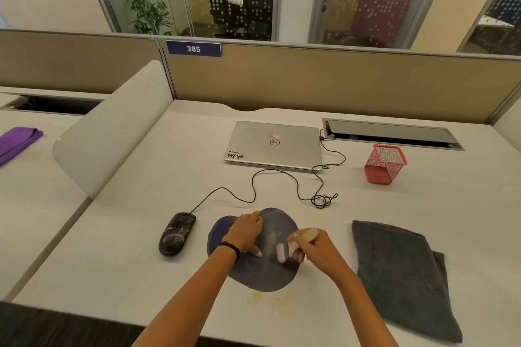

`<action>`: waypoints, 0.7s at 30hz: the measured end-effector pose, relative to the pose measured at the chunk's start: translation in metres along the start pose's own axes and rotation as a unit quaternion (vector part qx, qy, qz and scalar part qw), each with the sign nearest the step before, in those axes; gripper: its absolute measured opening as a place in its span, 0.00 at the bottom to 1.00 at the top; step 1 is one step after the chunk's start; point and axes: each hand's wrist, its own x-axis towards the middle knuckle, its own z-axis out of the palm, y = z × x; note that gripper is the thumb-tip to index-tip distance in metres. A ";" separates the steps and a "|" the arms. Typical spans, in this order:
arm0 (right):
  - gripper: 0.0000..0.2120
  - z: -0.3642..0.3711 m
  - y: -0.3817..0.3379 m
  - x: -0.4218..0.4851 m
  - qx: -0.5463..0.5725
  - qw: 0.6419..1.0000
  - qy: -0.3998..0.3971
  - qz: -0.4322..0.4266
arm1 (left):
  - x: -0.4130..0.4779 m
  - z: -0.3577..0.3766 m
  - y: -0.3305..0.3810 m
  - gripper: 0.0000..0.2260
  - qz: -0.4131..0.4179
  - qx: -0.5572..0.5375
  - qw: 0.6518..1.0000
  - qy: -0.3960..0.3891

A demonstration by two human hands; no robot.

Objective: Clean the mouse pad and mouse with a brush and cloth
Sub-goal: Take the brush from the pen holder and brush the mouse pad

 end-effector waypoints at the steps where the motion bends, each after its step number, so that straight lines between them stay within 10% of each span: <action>1: 0.10 0.000 -0.002 0.008 0.007 1.000 0.020 -0.003 | -0.001 0.000 0.000 0.35 -0.001 -0.005 1.000 0.001; 8: 0.09 0.012 0.008 0.042 -0.002 0.996 0.088 -0.014 | -0.001 0.003 0.001 0.36 -0.009 -0.013 1.000 -0.003; 14: 0.17 0.003 -0.004 0.034 -0.010 0.996 -0.081 0.032 | -0.001 0.006 -0.001 0.37 -0.011 -0.028 1.000 -0.004; 21: 0.14 0.007 -0.003 0.051 0.013 0.995 0.089 0.036 | -0.002 0.008 -0.003 0.39 -0.009 -0.051 0.999 -0.009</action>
